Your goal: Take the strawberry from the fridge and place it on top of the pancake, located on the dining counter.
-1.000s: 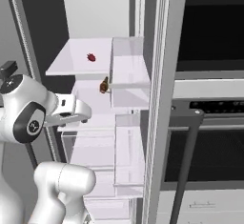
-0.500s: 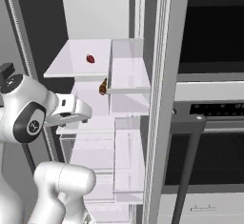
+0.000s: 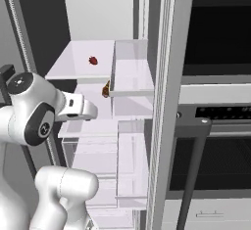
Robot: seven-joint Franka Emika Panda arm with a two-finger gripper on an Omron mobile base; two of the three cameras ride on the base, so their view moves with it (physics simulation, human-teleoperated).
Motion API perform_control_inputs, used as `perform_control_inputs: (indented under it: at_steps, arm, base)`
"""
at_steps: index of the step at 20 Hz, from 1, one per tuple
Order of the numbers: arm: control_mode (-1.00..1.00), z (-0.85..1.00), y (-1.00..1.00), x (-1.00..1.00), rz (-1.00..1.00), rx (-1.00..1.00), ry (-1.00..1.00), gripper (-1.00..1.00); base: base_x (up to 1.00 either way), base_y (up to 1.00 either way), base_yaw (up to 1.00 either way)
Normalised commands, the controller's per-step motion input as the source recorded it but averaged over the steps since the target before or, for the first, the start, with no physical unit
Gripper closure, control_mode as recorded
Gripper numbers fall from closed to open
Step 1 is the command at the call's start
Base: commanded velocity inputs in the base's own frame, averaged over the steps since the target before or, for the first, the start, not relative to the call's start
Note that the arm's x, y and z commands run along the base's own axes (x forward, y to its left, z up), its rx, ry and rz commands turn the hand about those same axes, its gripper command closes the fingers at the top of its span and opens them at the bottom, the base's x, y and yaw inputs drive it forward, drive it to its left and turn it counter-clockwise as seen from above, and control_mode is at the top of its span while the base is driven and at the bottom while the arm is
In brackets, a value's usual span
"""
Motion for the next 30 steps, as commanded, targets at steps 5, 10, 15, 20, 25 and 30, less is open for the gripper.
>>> perform_control_inputs:
  at_steps: [5, 10, 15, 20, 25, 30]
  arm:
    - [-1.0, 0.63, 0.31, 0.34, 0.01, 0.11, -0.01, -1.0]
    - [-1.0, 0.34, 0.65, 0.48, 0.0, 0.01, -0.01, -1.0]
    - [-1.0, 0.5, 0.32, 0.46, 0.0, 0.01, -0.12, -1.0]
    - [-1.0, 0.42, 0.0, 0.47, 0.0, 0.08, -0.01, -1.0]
    - [-1.0, 0.07, -0.02, 0.72, 0.0, 0.11, 0.0, -1.0]
    - [-1.0, -0.15, -0.1, 0.68, 0.0, 0.07, 0.06, -1.0]
  base:
    - [0.0, 0.0, 0.0]
    - [0.0, 0.0, 0.0]
    - [0.0, 0.0, 0.0]
    - [0.0, 0.0, 0.0]
    - [0.0, 0.0, 0.0]
    - [0.0, 0.0, 0.0]
